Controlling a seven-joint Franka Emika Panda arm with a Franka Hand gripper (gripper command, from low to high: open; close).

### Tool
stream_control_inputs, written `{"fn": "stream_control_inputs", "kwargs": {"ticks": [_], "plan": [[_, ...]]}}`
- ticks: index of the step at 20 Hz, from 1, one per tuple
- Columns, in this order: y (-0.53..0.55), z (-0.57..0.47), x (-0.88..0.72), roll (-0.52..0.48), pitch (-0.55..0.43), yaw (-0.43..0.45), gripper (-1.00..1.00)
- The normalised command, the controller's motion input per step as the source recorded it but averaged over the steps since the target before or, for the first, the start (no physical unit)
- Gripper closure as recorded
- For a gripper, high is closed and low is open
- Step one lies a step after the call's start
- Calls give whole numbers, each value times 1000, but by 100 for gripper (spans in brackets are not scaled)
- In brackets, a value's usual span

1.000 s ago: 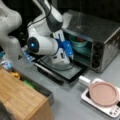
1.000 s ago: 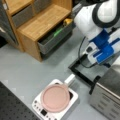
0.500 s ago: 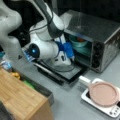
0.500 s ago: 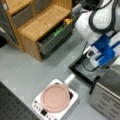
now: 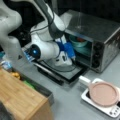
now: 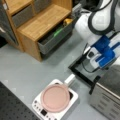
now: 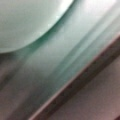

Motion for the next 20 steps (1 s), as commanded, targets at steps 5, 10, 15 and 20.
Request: {"fn": "stream_control_inputs", "kwargs": {"ticks": [5, 10, 15, 20], "plan": [[-64, -166, 95, 131, -37, 7, 100], [-87, -172, 90, 94, -28, -12, 100], [-120, -151, 81, 64, -22, -32, 100], [-123, -132, 81, 27, -18, -53, 100]]}}
